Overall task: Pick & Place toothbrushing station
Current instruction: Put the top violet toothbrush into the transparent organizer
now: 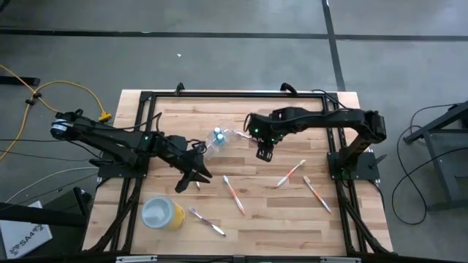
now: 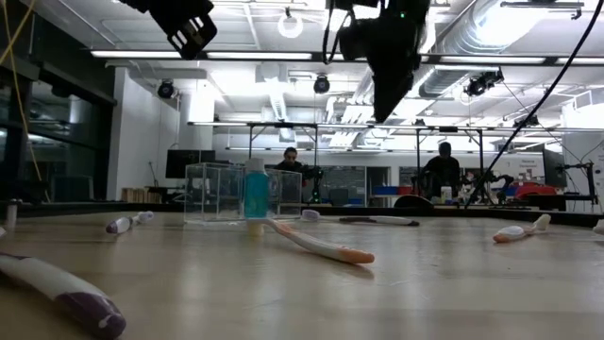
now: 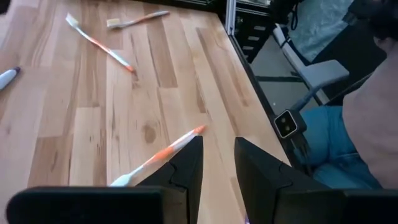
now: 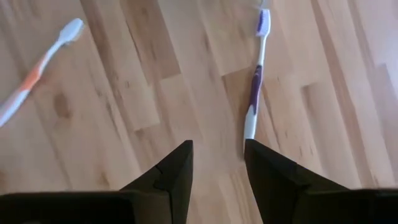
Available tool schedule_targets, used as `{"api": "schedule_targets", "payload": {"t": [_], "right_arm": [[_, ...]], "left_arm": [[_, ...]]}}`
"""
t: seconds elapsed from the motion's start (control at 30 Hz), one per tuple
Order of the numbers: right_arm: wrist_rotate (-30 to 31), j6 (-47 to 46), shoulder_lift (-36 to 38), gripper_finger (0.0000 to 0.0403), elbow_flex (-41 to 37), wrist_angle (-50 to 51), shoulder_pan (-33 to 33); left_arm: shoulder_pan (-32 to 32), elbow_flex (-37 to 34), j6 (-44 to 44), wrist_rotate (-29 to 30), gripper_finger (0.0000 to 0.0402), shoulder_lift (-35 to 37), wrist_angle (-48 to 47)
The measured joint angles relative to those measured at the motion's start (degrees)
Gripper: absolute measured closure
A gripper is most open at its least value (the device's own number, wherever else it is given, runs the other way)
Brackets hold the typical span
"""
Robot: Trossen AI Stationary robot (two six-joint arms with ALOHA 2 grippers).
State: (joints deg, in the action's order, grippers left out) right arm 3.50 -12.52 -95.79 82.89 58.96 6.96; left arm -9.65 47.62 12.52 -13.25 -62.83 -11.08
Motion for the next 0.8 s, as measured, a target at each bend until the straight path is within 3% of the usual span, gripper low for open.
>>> {"api": "schedule_targets", "payload": {"t": [0.1, 0.33, 0.57, 0.8], "right_arm": [[-0.2, 1.4, 0.0, 0.0266, -3.9, -5.3, 0.8], [-6.9, 5.5, -0.1, 0.0266, -13.6, -18.6, 6.6], [-9.7, 10.0, -0.1, 0.0266, -16.3, -26.9, 13.3], [-11.3, 13.6, -4.2, 0.0266, -17.5, -30.0, 15.8]], "left_arm": [[0.9, 0.0, 0.0, 0.1, 0.0314, 0.0, -0.1], [2.5, 0.0, 0.0, 0.1, 0.0314, 0.0, 0.0], [4.1, 0.0, 0.0, 0.0, 0.0314, 0.0, 0.0], [5.8, 0.0, 0.9, 0.0, 0.0314, 0.0, 0.0]]}}
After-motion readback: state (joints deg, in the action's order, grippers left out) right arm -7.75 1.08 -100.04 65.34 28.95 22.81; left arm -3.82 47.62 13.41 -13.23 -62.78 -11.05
